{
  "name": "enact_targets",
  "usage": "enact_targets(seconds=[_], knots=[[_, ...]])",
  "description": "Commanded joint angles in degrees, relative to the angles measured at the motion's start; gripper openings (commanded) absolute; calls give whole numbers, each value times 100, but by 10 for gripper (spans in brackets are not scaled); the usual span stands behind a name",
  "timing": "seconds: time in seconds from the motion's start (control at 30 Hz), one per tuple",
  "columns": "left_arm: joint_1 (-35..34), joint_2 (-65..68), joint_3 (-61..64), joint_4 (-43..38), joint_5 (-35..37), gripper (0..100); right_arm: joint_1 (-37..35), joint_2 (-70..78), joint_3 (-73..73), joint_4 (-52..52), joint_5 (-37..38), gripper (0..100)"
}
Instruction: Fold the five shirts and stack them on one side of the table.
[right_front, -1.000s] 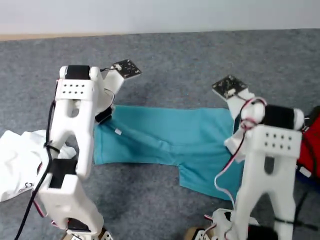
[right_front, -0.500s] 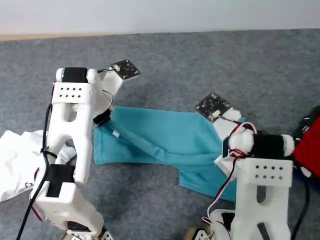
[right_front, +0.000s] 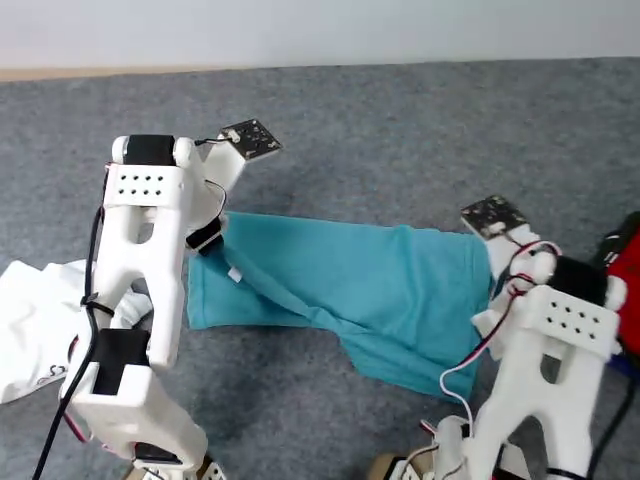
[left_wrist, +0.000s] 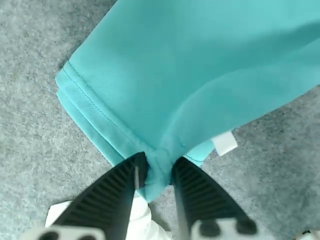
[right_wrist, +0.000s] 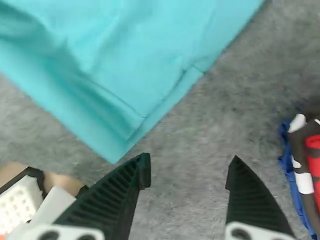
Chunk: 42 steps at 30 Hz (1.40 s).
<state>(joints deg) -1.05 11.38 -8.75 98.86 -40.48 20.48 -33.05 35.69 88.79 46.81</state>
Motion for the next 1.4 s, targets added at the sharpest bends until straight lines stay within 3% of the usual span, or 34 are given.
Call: enact_targets(seconds=[0.0, 0.33, 0.77, 0.93, 1.1, 1.27, 1.37], knots=[[9, -316, -13, 176, -18, 88, 224, 13, 0, -101, 141, 253], [-9, -985, 259, 158, -18, 123, 127, 48, -9, -479, 123, 253], [-554, -1143, 321, 167, -9, 164, -215, 66, 9, -576, 105, 253], [-466, -1143, 312, 149, 62, 135, -233, 75, 18, -1235, -624, 252], [-229, -1143, 303, 158, 853, 2, -866, 84, 0, -1569, -1319, 252], [-413, -1178, 154, 158, 2347, 5, -1341, 453, -26, -1921, -1820, 252], [-651, -1556, 75, 149, 2743, 5, -1385, 1095, -352, -2044, -2145, 252]])
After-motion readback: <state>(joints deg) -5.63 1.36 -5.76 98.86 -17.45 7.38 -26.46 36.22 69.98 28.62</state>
